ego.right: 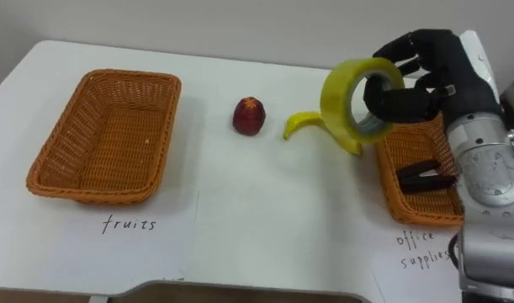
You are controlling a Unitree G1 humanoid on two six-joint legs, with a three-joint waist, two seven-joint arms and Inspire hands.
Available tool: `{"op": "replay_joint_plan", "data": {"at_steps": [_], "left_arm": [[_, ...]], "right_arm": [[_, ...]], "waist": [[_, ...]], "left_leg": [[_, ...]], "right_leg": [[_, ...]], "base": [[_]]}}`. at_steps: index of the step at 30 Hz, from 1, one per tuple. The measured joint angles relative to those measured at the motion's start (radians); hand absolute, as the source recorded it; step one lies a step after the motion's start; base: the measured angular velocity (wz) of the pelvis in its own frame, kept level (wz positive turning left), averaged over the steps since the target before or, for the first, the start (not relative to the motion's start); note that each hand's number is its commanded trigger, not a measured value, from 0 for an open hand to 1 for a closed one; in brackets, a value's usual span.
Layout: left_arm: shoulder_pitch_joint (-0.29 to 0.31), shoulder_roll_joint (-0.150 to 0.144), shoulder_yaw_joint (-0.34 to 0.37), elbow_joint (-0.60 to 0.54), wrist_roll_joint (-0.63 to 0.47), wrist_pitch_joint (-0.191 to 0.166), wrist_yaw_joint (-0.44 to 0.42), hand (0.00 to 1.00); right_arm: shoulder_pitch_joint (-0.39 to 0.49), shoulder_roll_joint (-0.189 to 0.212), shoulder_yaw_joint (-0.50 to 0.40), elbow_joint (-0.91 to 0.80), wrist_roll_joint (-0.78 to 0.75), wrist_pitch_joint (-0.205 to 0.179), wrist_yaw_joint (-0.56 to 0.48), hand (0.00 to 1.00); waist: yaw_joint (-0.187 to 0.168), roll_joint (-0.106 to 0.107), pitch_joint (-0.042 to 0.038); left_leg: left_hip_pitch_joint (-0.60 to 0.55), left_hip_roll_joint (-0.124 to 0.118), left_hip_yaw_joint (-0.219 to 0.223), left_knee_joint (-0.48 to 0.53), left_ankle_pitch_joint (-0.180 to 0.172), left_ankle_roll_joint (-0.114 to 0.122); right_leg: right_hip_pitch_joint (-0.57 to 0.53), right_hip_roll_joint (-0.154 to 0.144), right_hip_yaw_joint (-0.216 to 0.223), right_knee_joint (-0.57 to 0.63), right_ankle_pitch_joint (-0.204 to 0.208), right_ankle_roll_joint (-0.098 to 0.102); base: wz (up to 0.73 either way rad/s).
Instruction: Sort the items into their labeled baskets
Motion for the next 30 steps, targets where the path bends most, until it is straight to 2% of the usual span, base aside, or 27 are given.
{"op": "replay_joint_plan", "data": {"at_steps": [7, 13, 19, 24, 30], "left_arm": [[0.004, -0.001, 0.013, -0.002, 0.008, 0.001, -0.001, 0.0], [0.003, -0.001, 0.032, 0.0, 0.003, 0.002, 0.002, 0.0], [0.005, 0.004, 0.028, 0.0, 0.003, 0.002, -0.002, 0.0], [0.008, 0.012, 0.03, 0.0, 0.022, 0.003, -0.019, 0.0], [0.012, 0.017, 0.032, -0.01, 0.029, 0.028, -0.032, 0.0]], "right_arm": [[0.0, 0.0, -0.004, 0.03, 0.018, 0.0, -0.037, 1.0], [0.0, -0.002, -0.052, 0.156, 0.08, -0.001, -0.103, 1.0], [-0.001, -0.063, -0.056, 0.264, 0.177, -0.001, -0.12, 1.0], [-0.004, -0.134, -0.056, 0.352, 0.242, 0.001, -0.119, 1.0], [-0.004, -0.139, -0.056, 0.381, 0.242, 0.006, -0.118, 1.0]], "waist": [[-0.005, -0.002, -0.0005], [-0.024, -0.007, -0.0028], [-0.027, -0.01, -0.0025], [-0.023, -0.015, -0.0029], [-0.019, -0.016, -0.0034]], "left_leg": [[0.001, 0.006, 0.021, 0.0, -0.001, -0.001], [-0.007, 0.006, 0.021, -0.001, -0.002, 0.0], [-0.005, 0.009, 0.039, -0.002, -0.002, 0.0], [-0.008, 0.01, 0.04, -0.003, -0.003, 0.0], [-0.009, 0.012, 0.04, 0.003, -0.003, -0.001]], "right_leg": [[-0.004, 0.003, 0.01, 0.0, 0.003, -0.003], [-0.017, 0.002, 0.018, 0.002, 0.004, -0.002], [-0.022, 0.005, 0.025, 0.015, 0.004, -0.002], [-0.022, 0.005, 0.024, 0.016, 0.004, -0.002], [-0.023, 0.006, 0.023, 0.014, 0.005, -0.003]], "base": [[-0.07], [-0.01], [-0.07], [-0.01], [0.0]]}}
